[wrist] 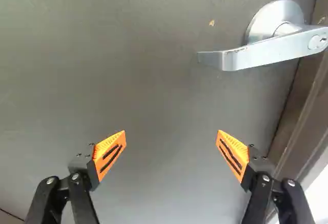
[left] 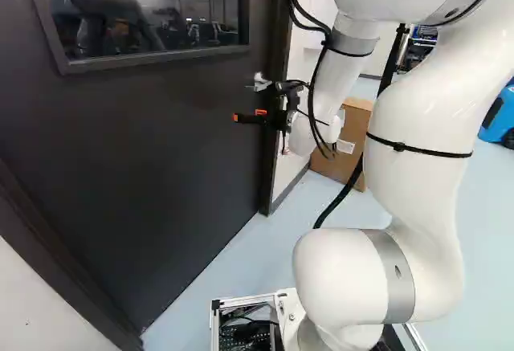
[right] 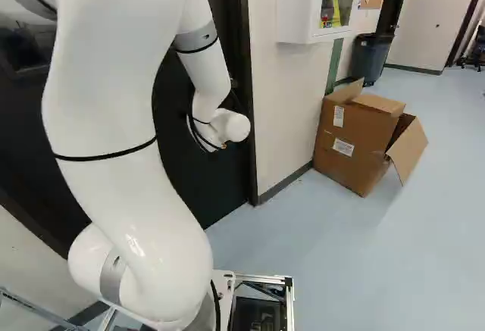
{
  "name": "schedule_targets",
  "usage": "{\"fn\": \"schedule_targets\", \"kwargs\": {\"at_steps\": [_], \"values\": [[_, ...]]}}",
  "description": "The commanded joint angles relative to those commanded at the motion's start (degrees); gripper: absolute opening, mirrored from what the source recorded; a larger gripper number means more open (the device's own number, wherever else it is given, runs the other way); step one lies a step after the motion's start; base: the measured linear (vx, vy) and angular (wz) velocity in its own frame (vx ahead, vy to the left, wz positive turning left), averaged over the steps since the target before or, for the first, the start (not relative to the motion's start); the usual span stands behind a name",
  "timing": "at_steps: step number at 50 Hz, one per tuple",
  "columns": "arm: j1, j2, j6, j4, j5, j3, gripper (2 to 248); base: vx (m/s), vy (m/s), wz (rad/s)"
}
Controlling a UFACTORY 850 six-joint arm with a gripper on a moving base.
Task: Open the door and move inside
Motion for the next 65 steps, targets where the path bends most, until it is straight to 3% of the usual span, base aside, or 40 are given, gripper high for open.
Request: {"fn": "schedule_targets", "kwargs": {"at_steps": [15,33,65], "values": [[0.0,0.4,0.0,0.0,0.0,0.1,247,0.000,0.000,0.000],[-1.3,5.5,0.0,0.0,0.0,3.0,247,0.000,0.000,0.000],[-2.0,10.2,0.0,0.0,2.0,2.6,247,0.000,0.000,0.000]]}}
